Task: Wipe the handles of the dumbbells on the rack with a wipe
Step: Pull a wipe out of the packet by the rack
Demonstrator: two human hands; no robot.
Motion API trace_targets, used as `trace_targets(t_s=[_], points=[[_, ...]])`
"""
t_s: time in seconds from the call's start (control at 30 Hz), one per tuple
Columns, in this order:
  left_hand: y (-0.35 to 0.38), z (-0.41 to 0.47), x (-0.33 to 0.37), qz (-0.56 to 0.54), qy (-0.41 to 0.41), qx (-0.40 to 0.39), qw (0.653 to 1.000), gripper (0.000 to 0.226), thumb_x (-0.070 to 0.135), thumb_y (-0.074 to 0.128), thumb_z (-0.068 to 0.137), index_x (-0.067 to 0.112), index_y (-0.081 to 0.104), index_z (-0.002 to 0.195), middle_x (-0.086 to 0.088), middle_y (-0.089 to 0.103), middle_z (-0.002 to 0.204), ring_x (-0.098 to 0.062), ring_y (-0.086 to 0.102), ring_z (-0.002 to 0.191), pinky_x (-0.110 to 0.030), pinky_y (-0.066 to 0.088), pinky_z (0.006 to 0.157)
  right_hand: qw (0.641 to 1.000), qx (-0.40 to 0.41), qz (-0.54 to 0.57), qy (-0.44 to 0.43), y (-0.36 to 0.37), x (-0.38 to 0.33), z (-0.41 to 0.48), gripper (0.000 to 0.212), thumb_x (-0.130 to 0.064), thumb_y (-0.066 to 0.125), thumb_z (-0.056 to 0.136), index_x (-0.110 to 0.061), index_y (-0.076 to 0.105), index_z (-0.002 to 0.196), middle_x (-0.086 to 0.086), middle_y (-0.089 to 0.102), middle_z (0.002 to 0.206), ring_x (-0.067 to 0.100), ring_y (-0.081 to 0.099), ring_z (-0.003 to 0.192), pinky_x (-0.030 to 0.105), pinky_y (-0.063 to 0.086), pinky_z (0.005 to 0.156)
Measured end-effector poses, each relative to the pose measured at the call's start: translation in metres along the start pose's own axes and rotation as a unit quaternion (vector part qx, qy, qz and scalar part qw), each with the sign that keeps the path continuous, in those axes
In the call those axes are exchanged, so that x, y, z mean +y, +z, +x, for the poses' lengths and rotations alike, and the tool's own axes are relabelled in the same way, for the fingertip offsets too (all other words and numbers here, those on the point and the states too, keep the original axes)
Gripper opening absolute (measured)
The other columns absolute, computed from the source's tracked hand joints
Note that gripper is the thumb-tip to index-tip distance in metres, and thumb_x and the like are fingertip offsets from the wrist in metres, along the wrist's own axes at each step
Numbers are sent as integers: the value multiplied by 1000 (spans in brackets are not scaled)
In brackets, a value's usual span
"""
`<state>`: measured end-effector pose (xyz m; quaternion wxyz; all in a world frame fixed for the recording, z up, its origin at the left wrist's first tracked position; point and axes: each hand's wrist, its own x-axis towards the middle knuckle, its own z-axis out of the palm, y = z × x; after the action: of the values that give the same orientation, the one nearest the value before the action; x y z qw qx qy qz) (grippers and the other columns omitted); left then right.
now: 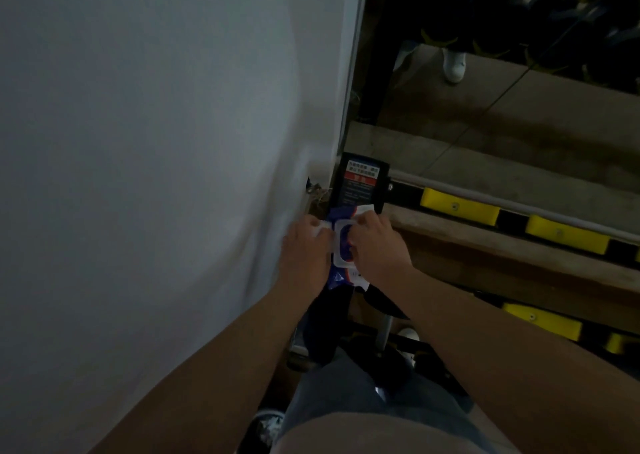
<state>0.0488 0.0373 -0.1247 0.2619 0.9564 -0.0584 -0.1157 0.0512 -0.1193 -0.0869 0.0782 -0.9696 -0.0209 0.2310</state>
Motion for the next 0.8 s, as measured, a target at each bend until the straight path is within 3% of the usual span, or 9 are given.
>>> trace_targets(t_s=[0.1,0.17,0.23,0.33,0.4,0.47,0.63,0.7,0.8], points=[[5,1,2,26,129,-58,990,26,20,58,94,12,65,117,-10,57,116,-27,56,100,-34,49,86,1000,-22,15,-8,3,0,5,33,-33,63,91,-22,62,123,4,48,132,25,42,119,40,49,97],[7,2,1,8,125,-58,990,30,15,58,93,11,65,122,-13,57,116,-28,56,100,-34,48,88,999,-36,26,-24,6,5,4,33,-39,57,90,-25,63,119,3,52,131,23,42,119,39,46,100],[9,5,1,2,113,-50,992,34,13,60,92,11,65,126,-14,57,118,-28,56,102,-29,45,89,997,-48,47,-41,2,10,-8,32,-37,57,92,-25,65,120,3,47,143,24,38,131,39,39,110],[9,11,6,11,107,-72,992,33,16,61,93,11,67,125,-15,56,118,-29,55,103,-29,45,90,990,-83,44,-105,-2,24,-24,35,-31,58,99,-15,65,130,8,22,164,26,6,154,30,5,123],[9,13,8,9,100,-82,992,34,21,66,91,13,67,124,-12,54,114,-27,55,102,-35,51,89,986,-91,40,-133,-4,30,-26,36,-29,51,103,-13,64,134,11,21,166,22,-9,155,20,-18,112],[9,15,10,-2,83,-88,993,35,23,71,87,13,68,121,-10,52,112,-24,55,101,-39,53,87,981,-113,44,-154,-8,29,-25,35,-28,48,105,-16,66,132,11,26,165,20,-15,154,17,-32,104],[10,16,18,-4,86,-98,991,15,27,68,90,15,72,98,-10,59,107,-27,56,99,-45,50,86,972,-133,62,-183,-4,36,-25,30,-25,51,103,-25,70,126,13,2,169,12,-32,139,29,-30,115],[10,20,21,17,82,-89,992,17,28,63,93,17,75,96,-10,62,110,-28,56,103,-44,48,87,975,-138,77,-156,1,39,-22,31,-25,54,101,-30,70,127,10,-11,169,16,-31,145,41,-9,126],[11,23,24,93,97,-95,986,19,27,57,96,21,74,102,-5,58,116,-24,50,109,-39,47,86,977,-151,59,-140,5,41,-22,33,-28,55,100,-36,66,131,5,-18,168,21,-28,150,48,13,126]])
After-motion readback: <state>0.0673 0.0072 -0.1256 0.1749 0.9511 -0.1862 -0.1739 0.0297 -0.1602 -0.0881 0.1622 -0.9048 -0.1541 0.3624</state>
